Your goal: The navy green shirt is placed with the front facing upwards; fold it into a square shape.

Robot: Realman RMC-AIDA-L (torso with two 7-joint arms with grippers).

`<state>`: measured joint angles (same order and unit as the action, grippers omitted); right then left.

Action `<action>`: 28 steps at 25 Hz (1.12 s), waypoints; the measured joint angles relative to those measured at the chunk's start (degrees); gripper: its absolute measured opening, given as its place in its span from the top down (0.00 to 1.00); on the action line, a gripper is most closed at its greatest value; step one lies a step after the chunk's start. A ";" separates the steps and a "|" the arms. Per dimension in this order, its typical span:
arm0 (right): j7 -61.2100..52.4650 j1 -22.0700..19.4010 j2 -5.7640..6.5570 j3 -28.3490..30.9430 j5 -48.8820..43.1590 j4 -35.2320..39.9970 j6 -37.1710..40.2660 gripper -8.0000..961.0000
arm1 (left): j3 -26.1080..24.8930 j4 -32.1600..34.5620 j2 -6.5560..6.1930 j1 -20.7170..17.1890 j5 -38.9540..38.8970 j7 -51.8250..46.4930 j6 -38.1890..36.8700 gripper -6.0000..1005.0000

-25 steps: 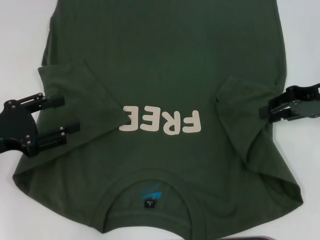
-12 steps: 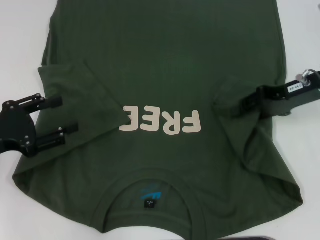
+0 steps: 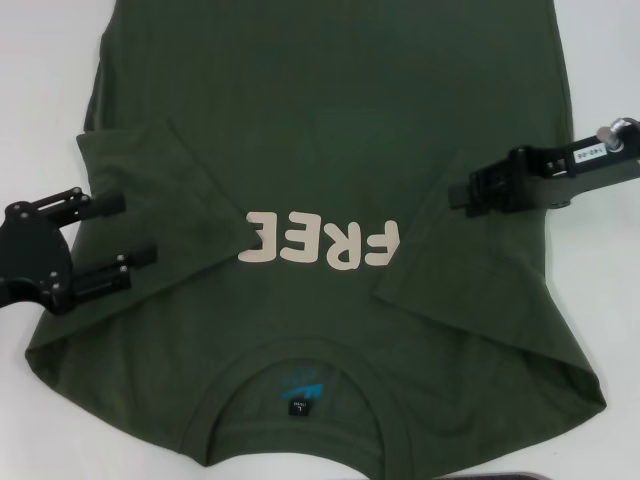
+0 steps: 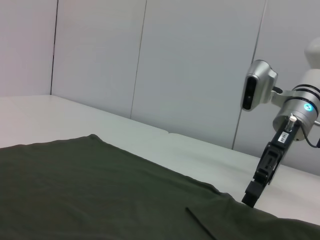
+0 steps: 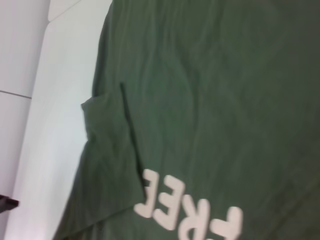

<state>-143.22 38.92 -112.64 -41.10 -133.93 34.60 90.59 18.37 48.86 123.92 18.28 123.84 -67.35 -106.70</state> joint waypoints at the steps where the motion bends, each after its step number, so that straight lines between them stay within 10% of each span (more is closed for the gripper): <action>1: 1.19 -0.62 0.18 0.15 0.16 0.43 0.08 0.54 | -0.01 0.00 0.00 0.02 0.00 -0.01 0.02 0.30; 15: 38.08 -8.59 -1.01 4.93 13.81 -0.34 4.29 0.50 | -0.11 0.37 -0.12 0.16 -2.67 -4.08 -1.01 0.29; 23: 65.32 -12.83 -6.66 1.23 11.13 1.71 11.51 0.25 | 0.53 0.20 -2.28 -1.44 -2.28 -5.07 -9.14 0.29; 28: 77.57 -14.47 -6.77 2.01 11.92 -4.58 15.80 0.11 | 0.80 -0.34 -2.44 -3.89 -2.19 -4.83 -9.44 0.29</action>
<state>-65.65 24.45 -119.41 -39.10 -122.01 30.03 106.39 19.17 48.52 121.48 14.39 121.65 -72.18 -116.14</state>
